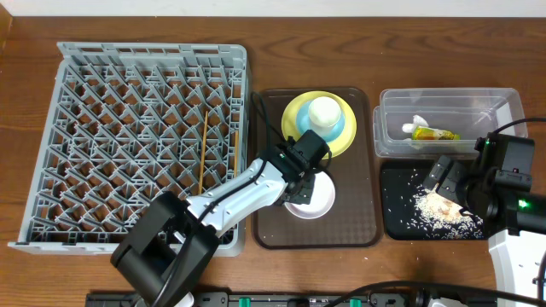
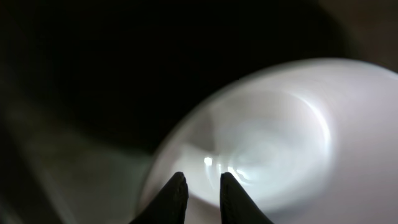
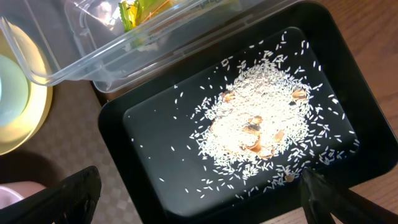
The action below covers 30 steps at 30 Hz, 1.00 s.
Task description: Sort waste into correct bins and load items into the dishwasher
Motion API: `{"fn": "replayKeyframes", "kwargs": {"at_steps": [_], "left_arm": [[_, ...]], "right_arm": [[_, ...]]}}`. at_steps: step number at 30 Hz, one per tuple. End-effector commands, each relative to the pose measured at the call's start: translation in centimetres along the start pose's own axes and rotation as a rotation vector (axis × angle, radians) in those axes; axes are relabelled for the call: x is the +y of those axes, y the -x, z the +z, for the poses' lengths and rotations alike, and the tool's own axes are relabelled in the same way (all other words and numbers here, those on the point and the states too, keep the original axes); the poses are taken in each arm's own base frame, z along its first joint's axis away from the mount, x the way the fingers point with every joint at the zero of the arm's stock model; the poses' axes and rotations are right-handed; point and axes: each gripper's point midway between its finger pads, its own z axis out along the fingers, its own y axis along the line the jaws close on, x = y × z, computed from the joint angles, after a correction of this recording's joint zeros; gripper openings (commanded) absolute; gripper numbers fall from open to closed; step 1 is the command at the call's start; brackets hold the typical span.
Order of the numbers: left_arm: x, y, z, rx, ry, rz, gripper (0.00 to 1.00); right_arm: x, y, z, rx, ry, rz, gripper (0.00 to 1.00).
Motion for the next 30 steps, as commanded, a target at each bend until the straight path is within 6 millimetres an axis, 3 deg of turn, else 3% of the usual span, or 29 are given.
{"fn": "replayKeyframes", "kwargs": {"at_steps": [1,7,9,11,18,19,22,23,26,30], "left_arm": [[1.7,2.0,-2.9,-0.118,0.098,-0.016,0.21],[-1.4,2.3,-7.5,-0.176,-0.104,-0.046,0.22],[-2.9,1.8,-8.4,-0.158,-0.192,-0.036,0.32],[-3.9,1.5,-9.0,-0.138,-0.254,-0.026,0.41],[-4.4,1.2,-9.0,-0.123,-0.28,-0.033,0.44],[-4.3,1.3,-9.0,-0.124,-0.28,-0.033,0.49],[-4.4,1.3,-9.0,-0.126,-0.28,-0.033,0.86],[-4.4,1.3,-9.0,-0.127,-0.28,-0.033,0.92],[-4.3,1.3,-9.0,-0.126,-0.279,-0.033,0.91],[-3.9,0.9,-8.3,-0.116,-0.26,-0.036,0.63]], "right_arm": [[-0.1,0.4,-0.3,-0.014,-0.002,0.012,0.99],[-0.1,0.4,-0.3,-0.014,-0.002,0.012,0.99],[-0.1,0.4,-0.3,-0.014,-0.002,0.012,0.99],[-0.1,0.4,-0.3,-0.014,-0.002,0.012,0.99],[-0.1,0.4,-0.3,-0.014,-0.002,0.012,0.99],[-0.1,0.4,-0.3,-0.014,-0.002,0.012,0.99],[-0.1,0.4,-0.3,-0.014,-0.002,0.012,0.99],[-0.1,0.4,-0.3,-0.014,-0.002,0.012,0.99],[-0.1,0.4,-0.3,-0.014,-0.002,0.012,0.99],[-0.1,0.4,-0.3,-0.014,-0.002,0.012,0.99]]}}
